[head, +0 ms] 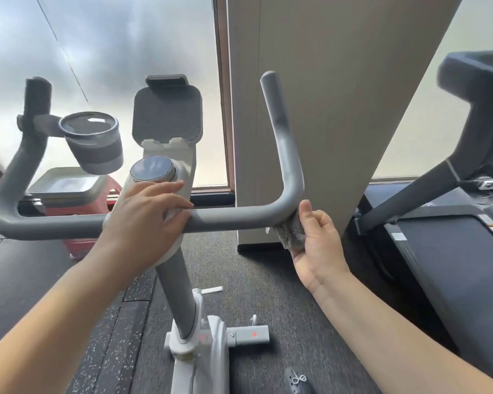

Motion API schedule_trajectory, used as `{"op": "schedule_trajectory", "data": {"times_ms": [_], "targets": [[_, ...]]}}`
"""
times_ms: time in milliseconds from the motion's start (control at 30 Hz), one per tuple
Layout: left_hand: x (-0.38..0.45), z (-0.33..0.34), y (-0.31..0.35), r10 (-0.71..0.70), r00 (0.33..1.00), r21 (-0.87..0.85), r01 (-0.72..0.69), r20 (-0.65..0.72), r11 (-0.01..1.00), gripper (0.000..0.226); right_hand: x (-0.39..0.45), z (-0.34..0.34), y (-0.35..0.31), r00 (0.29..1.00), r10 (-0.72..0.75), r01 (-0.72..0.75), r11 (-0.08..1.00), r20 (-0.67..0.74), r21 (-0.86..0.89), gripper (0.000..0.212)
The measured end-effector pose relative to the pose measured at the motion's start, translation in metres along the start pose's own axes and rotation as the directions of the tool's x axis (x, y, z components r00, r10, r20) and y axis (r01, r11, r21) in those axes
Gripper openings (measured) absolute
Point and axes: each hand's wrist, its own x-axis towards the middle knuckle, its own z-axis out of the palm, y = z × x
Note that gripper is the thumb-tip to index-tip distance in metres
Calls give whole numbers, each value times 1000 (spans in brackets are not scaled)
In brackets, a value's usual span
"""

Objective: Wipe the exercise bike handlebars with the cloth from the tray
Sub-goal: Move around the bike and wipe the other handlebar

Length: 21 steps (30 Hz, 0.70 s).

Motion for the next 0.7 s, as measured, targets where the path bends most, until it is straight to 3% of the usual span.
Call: {"op": "schedule_trajectory", "data": {"times_ms": [533, 633, 700], "targets": [[0, -2, 1, 2, 1000, -24, -2, -4, 1000, 15, -27, 22, 42, 962, 226, -218, 974, 151, -68, 22], [0, -2, 0, 3, 1000, -32, -3, -6, 999, 13, -24, 30, 46, 955, 238, -225, 970, 179, -90, 30], [0, -2, 0, -3, 1000, -36, 3, -11, 999, 13, -22, 36, 52, 951, 218, -209, 976, 218, -64, 47]]}}
